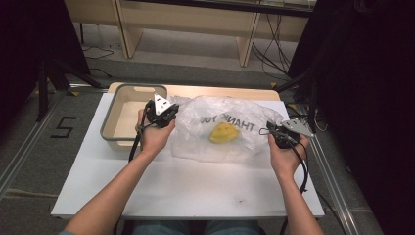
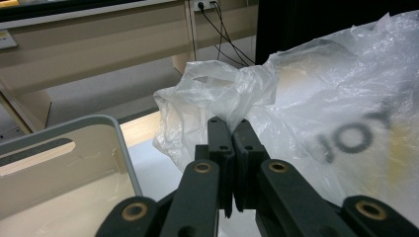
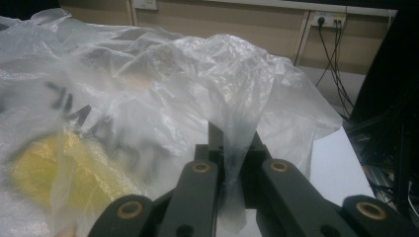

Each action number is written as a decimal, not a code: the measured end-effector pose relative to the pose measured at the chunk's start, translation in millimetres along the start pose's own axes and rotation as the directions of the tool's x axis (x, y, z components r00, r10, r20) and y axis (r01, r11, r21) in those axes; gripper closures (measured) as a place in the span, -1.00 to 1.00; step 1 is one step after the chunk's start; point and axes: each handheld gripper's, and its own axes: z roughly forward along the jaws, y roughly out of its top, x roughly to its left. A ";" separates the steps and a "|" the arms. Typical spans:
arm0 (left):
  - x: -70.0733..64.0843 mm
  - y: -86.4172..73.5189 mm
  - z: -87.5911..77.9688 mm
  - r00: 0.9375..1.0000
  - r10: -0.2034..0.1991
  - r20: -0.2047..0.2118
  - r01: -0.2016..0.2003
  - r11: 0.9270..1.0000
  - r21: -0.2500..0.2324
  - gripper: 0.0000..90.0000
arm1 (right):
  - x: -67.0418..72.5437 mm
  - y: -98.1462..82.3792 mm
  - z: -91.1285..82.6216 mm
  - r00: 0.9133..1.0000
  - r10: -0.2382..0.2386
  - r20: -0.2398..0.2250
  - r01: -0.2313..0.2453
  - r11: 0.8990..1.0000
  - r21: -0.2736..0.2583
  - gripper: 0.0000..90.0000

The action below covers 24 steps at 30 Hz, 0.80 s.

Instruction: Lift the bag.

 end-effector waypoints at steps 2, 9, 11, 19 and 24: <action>0.0 0.2 -0.5 1.000 -0.001 -0.001 0.001 1.000 -0.003 0.93 | -0.1 0.2 -0.5 1.000 -0.001 -0.001 0.001 1.000 -0.004 0.94; 0.5 1.4 -2.1 1.000 -0.017 0.002 0.017 1.000 -0.013 0.80 | -0.3 1.7 -2.2 1.000 -0.005 0.001 0.005 1.000 -0.013 0.87; 0.6 1.7 -2.2 1.000 -0.017 0.000 0.017 1.000 -0.015 0.77 | -0.6 2.1 -2.5 1.000 -0.008 0.003 0.008 1.000 -0.014 0.86; -0.2 1.3 0.1 0.999 -0.026 -0.021 0.025 0.999 -0.024 0.31 | -2.3 3.8 -2.6 1.000 -0.014 0.015 0.014 1.000 -0.023 0.71; -0.9 1.2 0.8 0.999 -0.037 -0.027 0.036 0.999 -0.025 0.11 | -2.5 6.4 -2.9 1.000 -0.020 0.023 0.021 0.999 -0.029 0.57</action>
